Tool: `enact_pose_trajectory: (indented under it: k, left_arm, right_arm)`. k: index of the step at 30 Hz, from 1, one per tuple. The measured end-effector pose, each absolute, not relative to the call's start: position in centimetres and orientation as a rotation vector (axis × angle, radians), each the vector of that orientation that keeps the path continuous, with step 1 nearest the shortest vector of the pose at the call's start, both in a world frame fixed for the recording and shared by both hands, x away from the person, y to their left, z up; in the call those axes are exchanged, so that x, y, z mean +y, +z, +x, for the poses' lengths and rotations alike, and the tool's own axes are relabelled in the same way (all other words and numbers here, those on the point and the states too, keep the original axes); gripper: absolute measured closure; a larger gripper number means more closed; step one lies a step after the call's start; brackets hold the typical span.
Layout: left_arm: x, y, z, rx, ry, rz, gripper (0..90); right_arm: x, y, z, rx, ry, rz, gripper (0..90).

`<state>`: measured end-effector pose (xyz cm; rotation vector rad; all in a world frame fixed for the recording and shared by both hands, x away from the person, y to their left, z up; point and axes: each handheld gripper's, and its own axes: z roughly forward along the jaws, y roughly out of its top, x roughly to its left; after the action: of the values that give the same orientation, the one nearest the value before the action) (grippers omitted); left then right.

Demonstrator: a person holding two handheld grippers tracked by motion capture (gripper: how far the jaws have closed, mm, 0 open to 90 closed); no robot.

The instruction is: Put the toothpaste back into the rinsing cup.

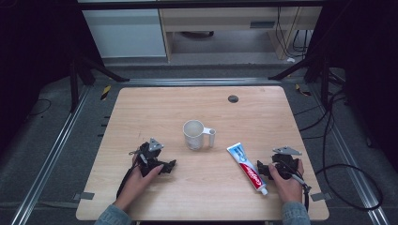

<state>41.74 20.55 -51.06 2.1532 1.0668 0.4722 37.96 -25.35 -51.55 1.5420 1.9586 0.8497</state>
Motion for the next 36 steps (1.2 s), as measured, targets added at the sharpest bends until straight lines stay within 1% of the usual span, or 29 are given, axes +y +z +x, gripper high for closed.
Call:
enact_pose_trajectory:
  k: [2, 7, 12, 14, 16, 20, 28, 29, 36]
  left_arm:
    - [20.5, -51.1, 41.8, 1.064, 0.470, 2.154, 0.0]
    - [20.5, -51.1, 41.8, 1.059, 0.466, 2.154, 0.0]
    - [20.3, -51.1, 42.2, 1.050, 0.464, 2.159, 0.0]
    - [20.2, -51.1, 42.3, 1.047, 0.464, 2.160, 0.0]
    - [20.2, -51.1, 42.3, 1.046, 0.463, 2.160, 0.0]
    - [20.2, -51.1, 42.3, 1.044, 0.463, 2.161, 0.0]
    - [20.2, -51.1, 42.3, 1.043, 0.463, 2.162, 0.0]
    - [20.2, -51.1, 42.2, 1.041, 0.461, 2.164, 0.0]
    - [20.2, -51.0, 42.2, 1.038, 0.460, 2.167, 0.0]
  right_arm:
    - [-25.4, -51.4, 38.0, 1.956, 0.854, 1.545, 7.2]
    - [-25.3, -50.1, 38.0, 1.918, 0.859, 1.538, 7.3]
    - [-24.2, -47.8, 37.6, 1.982, 0.813, 1.504, 10.8]
    - [-23.9, -46.9, 37.4, 2.003, 0.820, 1.492, 16.0]
    - [-23.8, -46.6, 37.3, 2.012, 0.815, 1.487, 16.6]
    - [-22.8, -44.8, 37.2, 2.078, 0.774, 1.459, 19.8]
    - [-22.1, -43.7, 37.6, 2.123, 0.763, 1.444, 23.6]
    - [-21.8, -43.5, 37.7, 2.150, 0.746, 1.433, 25.3]
    - [-19.7, -42.7, 38.4, 2.260, 0.691, 1.411, 25.8]
